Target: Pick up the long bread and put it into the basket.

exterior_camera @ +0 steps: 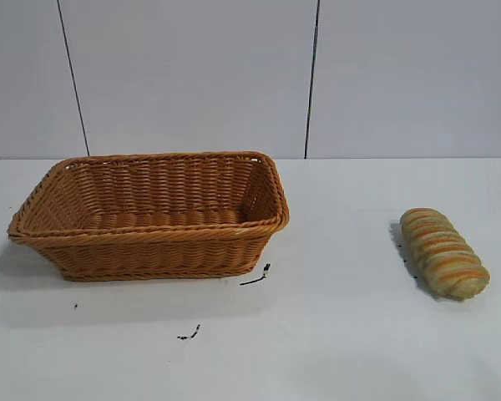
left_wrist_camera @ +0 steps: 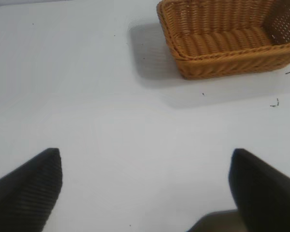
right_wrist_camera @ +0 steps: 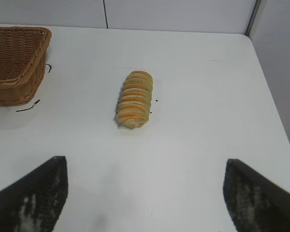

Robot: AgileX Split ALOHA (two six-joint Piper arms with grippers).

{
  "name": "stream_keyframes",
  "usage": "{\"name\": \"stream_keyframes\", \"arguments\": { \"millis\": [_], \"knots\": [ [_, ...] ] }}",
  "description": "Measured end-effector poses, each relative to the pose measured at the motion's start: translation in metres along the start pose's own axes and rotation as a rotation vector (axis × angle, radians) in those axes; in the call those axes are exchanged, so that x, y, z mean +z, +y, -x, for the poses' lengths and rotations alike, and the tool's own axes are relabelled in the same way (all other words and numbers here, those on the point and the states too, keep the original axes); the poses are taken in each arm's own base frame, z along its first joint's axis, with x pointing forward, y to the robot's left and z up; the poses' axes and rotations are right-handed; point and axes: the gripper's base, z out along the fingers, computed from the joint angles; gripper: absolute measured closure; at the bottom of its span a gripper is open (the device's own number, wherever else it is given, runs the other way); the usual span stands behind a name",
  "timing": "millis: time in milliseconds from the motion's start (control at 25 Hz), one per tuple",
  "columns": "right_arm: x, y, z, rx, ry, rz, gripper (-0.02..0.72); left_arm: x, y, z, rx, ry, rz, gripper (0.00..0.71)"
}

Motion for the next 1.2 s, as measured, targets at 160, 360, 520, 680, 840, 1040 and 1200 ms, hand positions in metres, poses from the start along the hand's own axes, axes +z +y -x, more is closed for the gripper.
{"name": "stream_keyframes", "arguments": {
  "millis": [160,360,520,680,840,1040,1200],
  "knots": [
    [0.000,0.000,0.000,0.000,0.000,0.000,0.104,0.000,0.000,0.000,0.000,0.000,0.000,0.014],
    [0.000,0.000,0.000,0.000,-0.001,0.000,0.096,0.000,0.000,0.000,0.000,0.000,0.000,0.014],
    [0.010,0.001,0.007,0.003,0.076,0.002,0.026,0.000,0.000,0.000,0.000,0.000,0.000,0.014],
    [0.029,0.002,0.032,0.005,0.215,0.000,0.011,0.000,0.000,0.000,0.000,0.000,0.000,0.014],
    [0.063,0.003,0.063,0.006,0.374,-0.006,0.010,0.000,0.000,0.000,0.000,0.000,0.000,0.014],
    [0.120,0.004,0.091,0.007,0.543,-0.012,0.010,0.000,0.000,0.000,0.000,0.000,0.000,0.014],
    [0.178,0.004,0.104,0.007,0.681,-0.018,0.010,0.000,0.000,0.000,0.000,0.000,0.000,0.014]
  ]
}}
